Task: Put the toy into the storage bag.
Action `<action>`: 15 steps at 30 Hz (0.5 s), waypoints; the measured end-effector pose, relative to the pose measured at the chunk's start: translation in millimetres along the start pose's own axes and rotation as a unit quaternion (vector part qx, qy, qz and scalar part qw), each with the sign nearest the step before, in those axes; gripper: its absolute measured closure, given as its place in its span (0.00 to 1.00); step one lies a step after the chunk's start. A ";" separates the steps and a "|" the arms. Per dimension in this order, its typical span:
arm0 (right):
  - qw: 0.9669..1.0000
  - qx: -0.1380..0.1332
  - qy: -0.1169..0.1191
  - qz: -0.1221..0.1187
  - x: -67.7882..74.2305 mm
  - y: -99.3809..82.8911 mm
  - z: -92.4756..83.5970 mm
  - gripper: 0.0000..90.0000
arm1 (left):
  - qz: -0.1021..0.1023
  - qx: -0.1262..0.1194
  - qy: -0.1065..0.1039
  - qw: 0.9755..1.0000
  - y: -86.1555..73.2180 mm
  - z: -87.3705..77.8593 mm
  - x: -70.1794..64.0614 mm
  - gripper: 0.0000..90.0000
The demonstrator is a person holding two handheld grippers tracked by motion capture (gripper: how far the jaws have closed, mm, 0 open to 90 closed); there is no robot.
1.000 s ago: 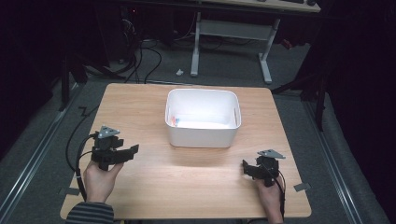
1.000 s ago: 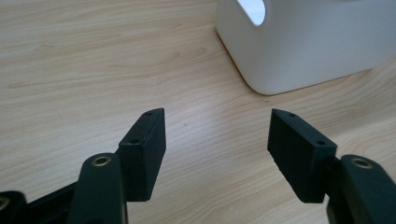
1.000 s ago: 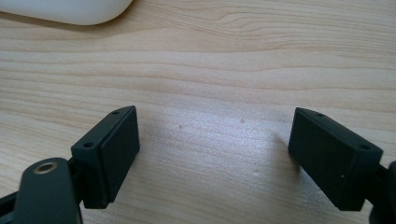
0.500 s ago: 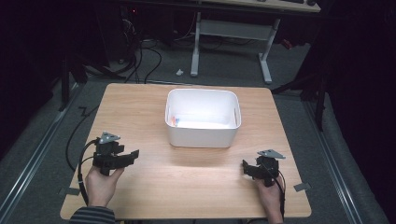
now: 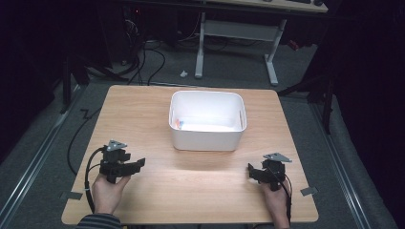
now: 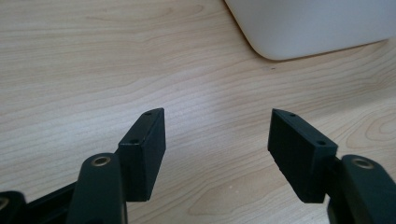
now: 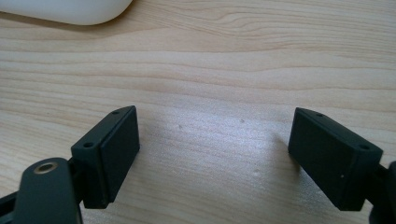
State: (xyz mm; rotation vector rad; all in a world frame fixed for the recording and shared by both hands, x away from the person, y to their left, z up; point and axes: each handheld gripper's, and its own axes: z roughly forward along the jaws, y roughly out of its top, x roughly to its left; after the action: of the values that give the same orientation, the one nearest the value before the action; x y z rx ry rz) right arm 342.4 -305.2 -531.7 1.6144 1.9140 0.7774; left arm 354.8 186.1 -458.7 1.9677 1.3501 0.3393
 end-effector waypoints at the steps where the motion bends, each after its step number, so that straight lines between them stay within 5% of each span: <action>1: 1.000 0.000 0.000 0.000 0.0 0.0 0.0 0.18 | 0.000 0.001 -0.001 1.000 -1.1 1.5 -0.1 0.42; 15: 1.000 0.000 0.000 0.000 0.1 -0.1 0.0 0.18 | 0.003 0.012 0.004 1.000 -8.4 20.3 -3.8 0.41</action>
State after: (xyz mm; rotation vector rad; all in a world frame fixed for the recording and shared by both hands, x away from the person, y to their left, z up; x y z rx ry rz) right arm 342.4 -305.1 -531.7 1.6148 1.9129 0.7769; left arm 359.0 176.0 -478.2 1.9928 1.3607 0.3352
